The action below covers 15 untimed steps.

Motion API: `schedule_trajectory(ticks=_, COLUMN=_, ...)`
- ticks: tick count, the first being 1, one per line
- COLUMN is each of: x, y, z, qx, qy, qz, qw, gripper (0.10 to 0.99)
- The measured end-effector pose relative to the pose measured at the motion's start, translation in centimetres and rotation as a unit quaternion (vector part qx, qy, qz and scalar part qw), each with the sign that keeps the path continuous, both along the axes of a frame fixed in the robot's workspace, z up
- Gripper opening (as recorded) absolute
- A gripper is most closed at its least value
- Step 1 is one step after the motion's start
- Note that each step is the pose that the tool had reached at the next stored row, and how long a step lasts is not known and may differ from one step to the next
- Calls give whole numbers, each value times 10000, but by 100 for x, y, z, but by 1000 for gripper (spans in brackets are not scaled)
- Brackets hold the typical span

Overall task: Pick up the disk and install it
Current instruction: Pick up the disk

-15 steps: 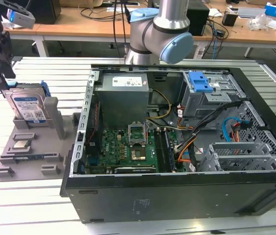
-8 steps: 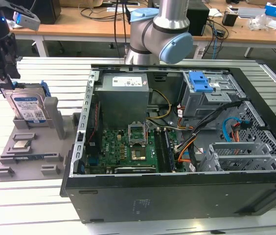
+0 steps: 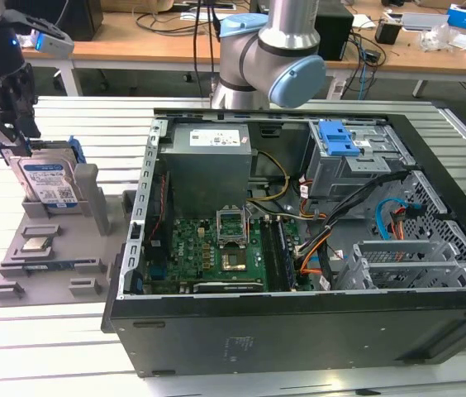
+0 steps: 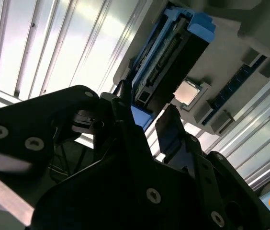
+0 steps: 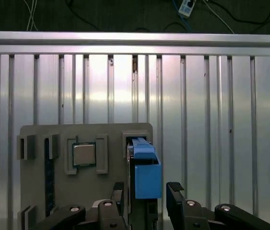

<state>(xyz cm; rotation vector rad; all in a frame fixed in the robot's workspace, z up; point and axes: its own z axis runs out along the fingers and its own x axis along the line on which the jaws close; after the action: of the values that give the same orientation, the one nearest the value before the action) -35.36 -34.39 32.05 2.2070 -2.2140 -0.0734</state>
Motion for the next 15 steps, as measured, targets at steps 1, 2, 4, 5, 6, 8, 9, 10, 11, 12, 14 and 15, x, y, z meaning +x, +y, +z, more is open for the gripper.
schedule_trajectory(ticks=1, x=3, y=0, z=-32, qx=0, qy=0, qz=1, qw=10000, gripper=478)
schedule_trajectory(ticks=2, x=12, y=-1, z=-65, qx=-1, qy=1, qz=2, qw=10000, gripper=478)
schedule_trajectory(ticks=4, x=26, y=-1, z=-109, qx=0, qy=0, qz=1, qw=10000, gripper=478)
schedule_trajectory(ticks=5, x=41, y=-1, z=-155, qx=0, qy=0, qz=1, qw=10000, gripper=478)
schedule_trajectory(ticks=6, x=53, y=-1, z=-193, qx=0, qy=0, qz=1, qw=10000, gripper=478)
schedule_trajectory(ticks=8, x=64, y=-1, z=-236, qx=-1, qy=1, qz=1, qw=10000, gripper=478)
schedule_trajectory(ticks=9, x=78, y=0, z=-296, qx=0, qy=0, qz=0, qw=10000, gripper=478)
schedule_trajectory(ticks=10, x=80, y=0, z=-315, qx=-1, qy=0, qz=0, qw=10000, gripper=478)
schedule_trajectory(ticks=11, x=81, y=0, z=-332, qx=-1, qy=0, qz=1, qw=10000, gripper=478)
schedule_trajectory(ticks=12, x=82, y=-1, z=-355, qx=-3, qy=0, qz=1, qw=10000, gripper=478)
schedule_trajectory(ticks=14, x=82, y=-1, z=-365, qx=-6, qy=1, qz=2, qw=10000, gripper=478)
schedule_trajectory(ticks=15, x=82, y=-1, z=-365, qx=-7, qy=1, qz=1, qw=10000, gripper=478)
